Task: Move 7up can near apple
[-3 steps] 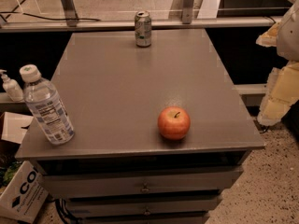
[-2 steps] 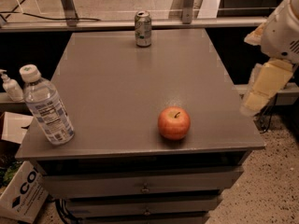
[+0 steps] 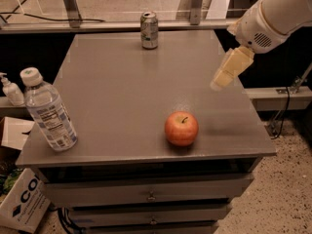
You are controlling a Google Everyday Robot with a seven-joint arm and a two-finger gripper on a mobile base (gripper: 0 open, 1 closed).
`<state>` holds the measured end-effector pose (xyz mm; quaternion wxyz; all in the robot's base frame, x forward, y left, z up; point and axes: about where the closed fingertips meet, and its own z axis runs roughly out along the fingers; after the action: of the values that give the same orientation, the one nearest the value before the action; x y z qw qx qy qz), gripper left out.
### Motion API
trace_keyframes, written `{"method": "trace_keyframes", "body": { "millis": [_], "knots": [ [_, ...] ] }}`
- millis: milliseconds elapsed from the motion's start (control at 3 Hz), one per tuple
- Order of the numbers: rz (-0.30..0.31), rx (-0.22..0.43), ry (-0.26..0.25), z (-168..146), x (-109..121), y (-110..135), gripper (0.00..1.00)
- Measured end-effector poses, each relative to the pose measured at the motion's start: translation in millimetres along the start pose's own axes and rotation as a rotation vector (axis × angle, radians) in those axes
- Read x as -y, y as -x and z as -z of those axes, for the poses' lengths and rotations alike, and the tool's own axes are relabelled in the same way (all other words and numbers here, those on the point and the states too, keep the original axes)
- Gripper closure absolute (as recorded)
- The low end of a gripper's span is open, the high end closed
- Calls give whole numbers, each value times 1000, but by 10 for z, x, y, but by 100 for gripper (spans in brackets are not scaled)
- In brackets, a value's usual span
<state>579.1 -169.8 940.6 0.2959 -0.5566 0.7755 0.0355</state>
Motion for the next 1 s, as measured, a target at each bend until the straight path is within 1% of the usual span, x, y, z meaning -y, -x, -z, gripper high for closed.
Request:
{"method": "trace_keyframes", "body": {
  "millis": [333, 667, 1000],
  "knots": [
    [-3, 2, 1, -3, -7, -7, 0],
    [-20, 33, -56, -87, 103, 46, 0],
    [-103, 118, -147, -267, 408, 133, 0]
  ]
}}
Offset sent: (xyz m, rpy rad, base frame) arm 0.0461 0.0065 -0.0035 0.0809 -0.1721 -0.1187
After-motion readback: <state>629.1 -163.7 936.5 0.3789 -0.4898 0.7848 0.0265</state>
